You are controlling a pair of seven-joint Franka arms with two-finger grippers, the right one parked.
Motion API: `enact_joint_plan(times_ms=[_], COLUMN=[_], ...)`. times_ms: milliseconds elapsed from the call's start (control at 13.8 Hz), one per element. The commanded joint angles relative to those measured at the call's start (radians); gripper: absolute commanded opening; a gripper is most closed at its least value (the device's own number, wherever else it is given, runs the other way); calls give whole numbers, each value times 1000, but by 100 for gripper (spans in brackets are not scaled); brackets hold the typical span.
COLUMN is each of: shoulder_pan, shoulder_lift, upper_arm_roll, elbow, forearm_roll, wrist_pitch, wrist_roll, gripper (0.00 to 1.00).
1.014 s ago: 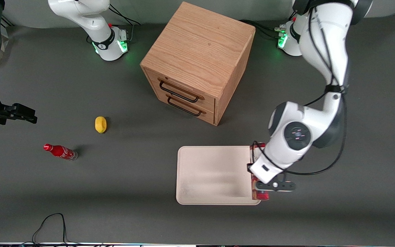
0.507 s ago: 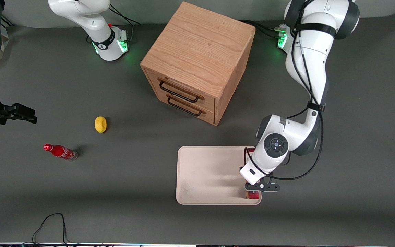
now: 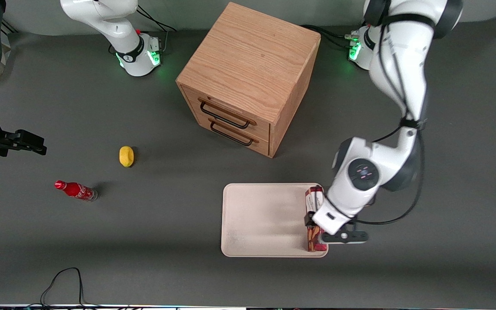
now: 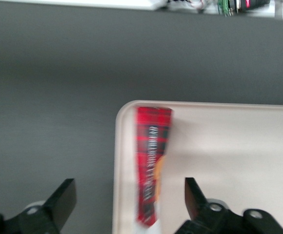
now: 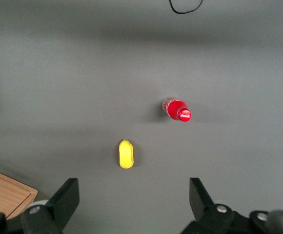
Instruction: Place red cookie box on tray
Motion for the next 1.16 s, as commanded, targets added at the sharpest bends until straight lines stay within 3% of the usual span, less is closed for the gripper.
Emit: enact_joint_plan(times_ms=[0,435,725,1087], shoulder_pan=[68,226,289,287], shoulder_lift=[-260,-510,-674,-702], upper_arm_roll=[-4,-2,-4,-2], elbow=[-190,-201,-336,-339], forearm_roll=[17,28,35,49], wrist_pitch=[-167,-582,-611,-625], wrist_roll=[21,449,462,451], gripper=[100,100,100,100])
